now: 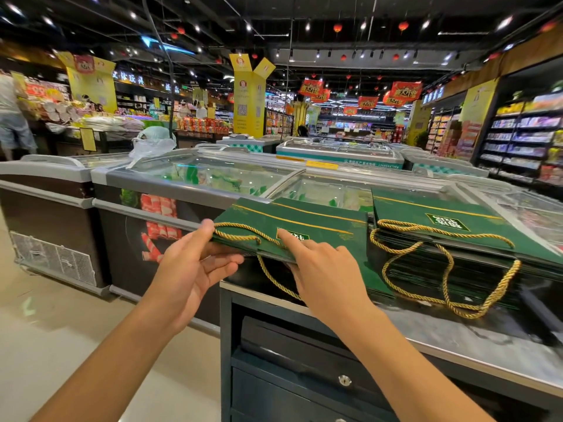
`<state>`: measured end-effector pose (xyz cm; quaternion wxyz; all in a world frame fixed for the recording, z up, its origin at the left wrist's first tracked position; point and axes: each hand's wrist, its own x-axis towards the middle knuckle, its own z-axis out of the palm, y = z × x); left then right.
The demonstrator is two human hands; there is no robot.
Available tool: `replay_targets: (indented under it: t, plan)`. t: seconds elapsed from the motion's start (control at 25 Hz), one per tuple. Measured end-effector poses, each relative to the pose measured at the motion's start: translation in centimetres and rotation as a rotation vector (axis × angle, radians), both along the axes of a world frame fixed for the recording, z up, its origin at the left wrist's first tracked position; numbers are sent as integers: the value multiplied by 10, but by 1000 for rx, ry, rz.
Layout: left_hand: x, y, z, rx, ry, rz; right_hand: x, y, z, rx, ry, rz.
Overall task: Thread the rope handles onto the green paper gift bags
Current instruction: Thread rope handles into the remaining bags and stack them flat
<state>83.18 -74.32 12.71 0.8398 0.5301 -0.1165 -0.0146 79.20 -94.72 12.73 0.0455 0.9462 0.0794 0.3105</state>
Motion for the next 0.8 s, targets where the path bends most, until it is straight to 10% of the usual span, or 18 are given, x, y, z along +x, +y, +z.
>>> replay_targets:
  t: [0.24, 0.8]
  plan:
    - [-4, -5, -7, 46, -27, -54, -10, -8, 24, 318, -299, 99]
    - [-23, -42, -30, 174, 49, -232, -20, 0, 48, 2086, -288, 445]
